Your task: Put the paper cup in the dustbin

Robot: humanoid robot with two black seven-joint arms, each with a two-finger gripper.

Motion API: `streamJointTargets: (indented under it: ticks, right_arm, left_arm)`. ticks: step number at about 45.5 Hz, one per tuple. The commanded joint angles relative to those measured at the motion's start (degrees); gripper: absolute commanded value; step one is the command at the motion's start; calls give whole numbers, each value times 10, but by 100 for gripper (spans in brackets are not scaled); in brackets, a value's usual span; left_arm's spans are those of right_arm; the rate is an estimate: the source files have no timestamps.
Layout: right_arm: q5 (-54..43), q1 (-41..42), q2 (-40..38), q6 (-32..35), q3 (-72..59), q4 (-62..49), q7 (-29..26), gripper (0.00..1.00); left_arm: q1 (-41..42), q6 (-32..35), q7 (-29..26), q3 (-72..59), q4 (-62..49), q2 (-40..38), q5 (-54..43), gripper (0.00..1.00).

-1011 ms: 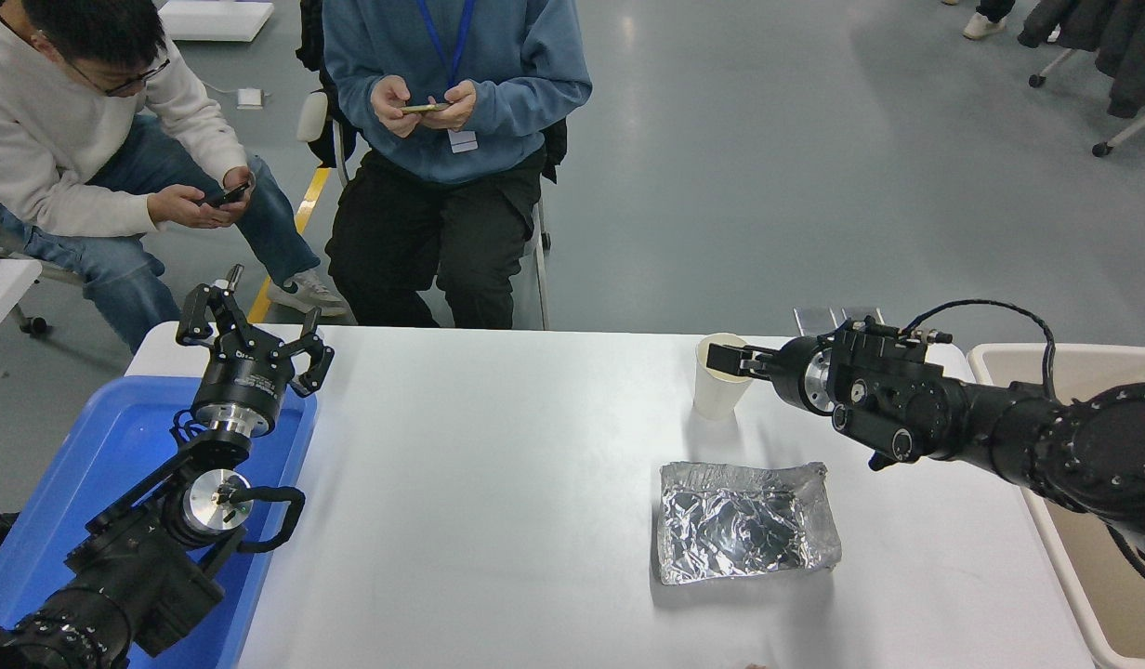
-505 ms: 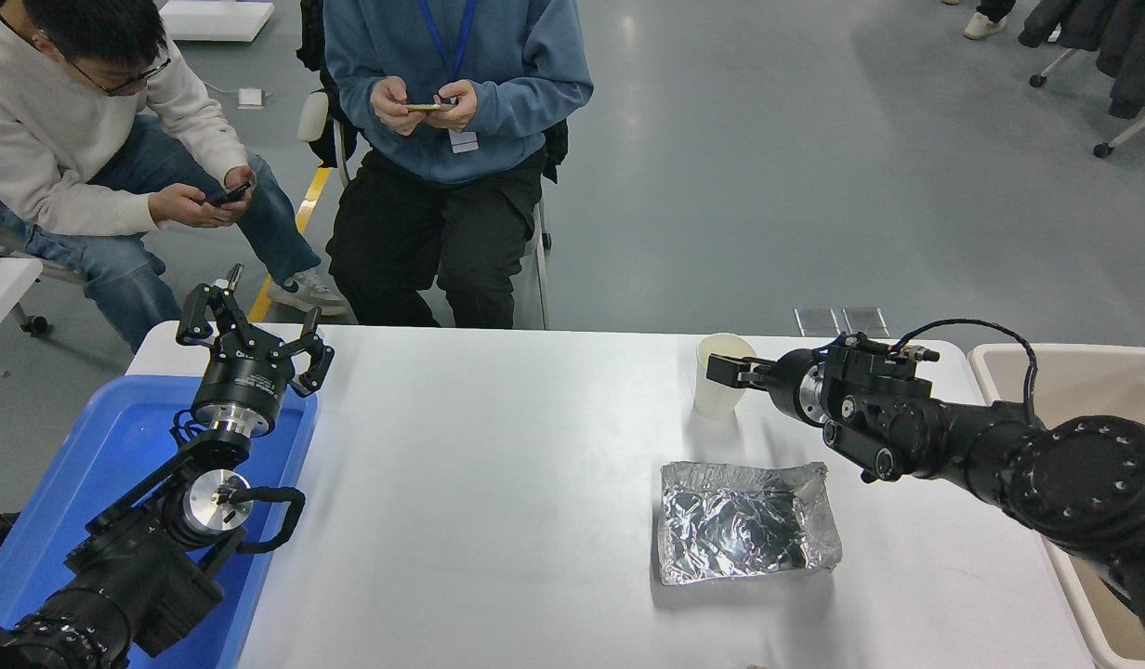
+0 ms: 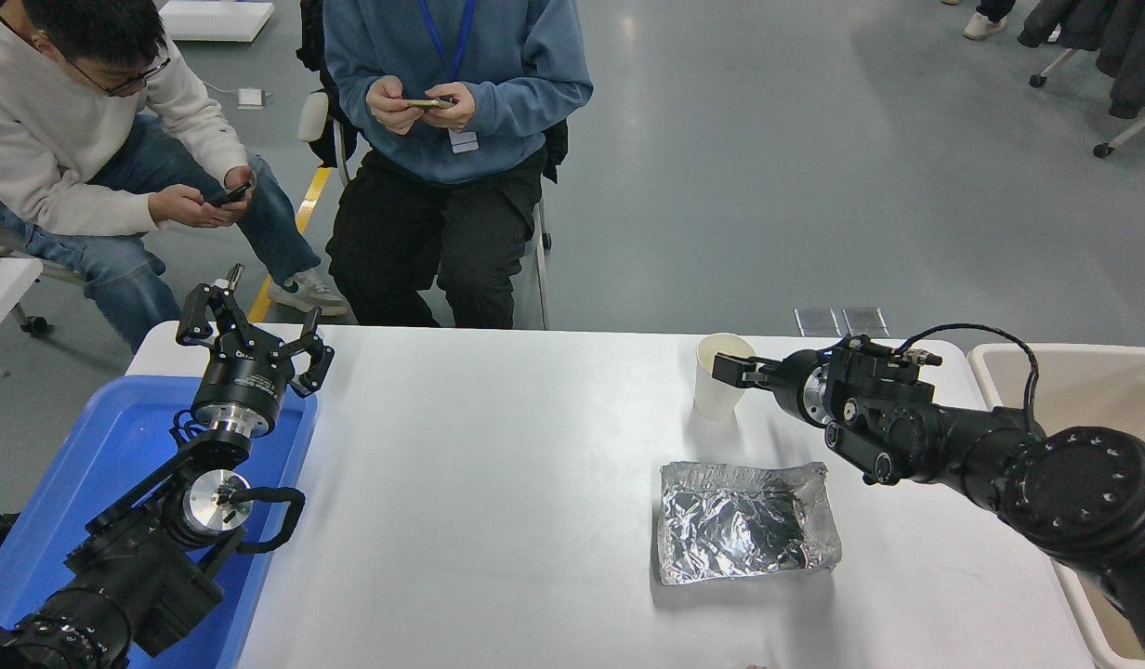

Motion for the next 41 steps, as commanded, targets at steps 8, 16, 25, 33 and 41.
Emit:
streamJointTargets:
  ticks: [8,16,25,33,41]
  right_arm:
    - [-41,-2,8,1,-5,-2,21,13]
    - [-51,0,7,3,-15,-2,19,0]
    - [-48,0,3,11,-18,-1,21,0]
    - [-45,3,2,12,-16,-1,22,0]
    - [-43,21,-1,24,-11,11,30,0]
  left_arm:
    - [0,0,0,-1,0,0,0,100]
    - [0,0,0,0,0,0,0,100]
    - [0,0,0,0,0,0,0,100]
    - [0,0,0,-1,0,0,0,100]
    - [0,0,0,0,0,0,0,100]
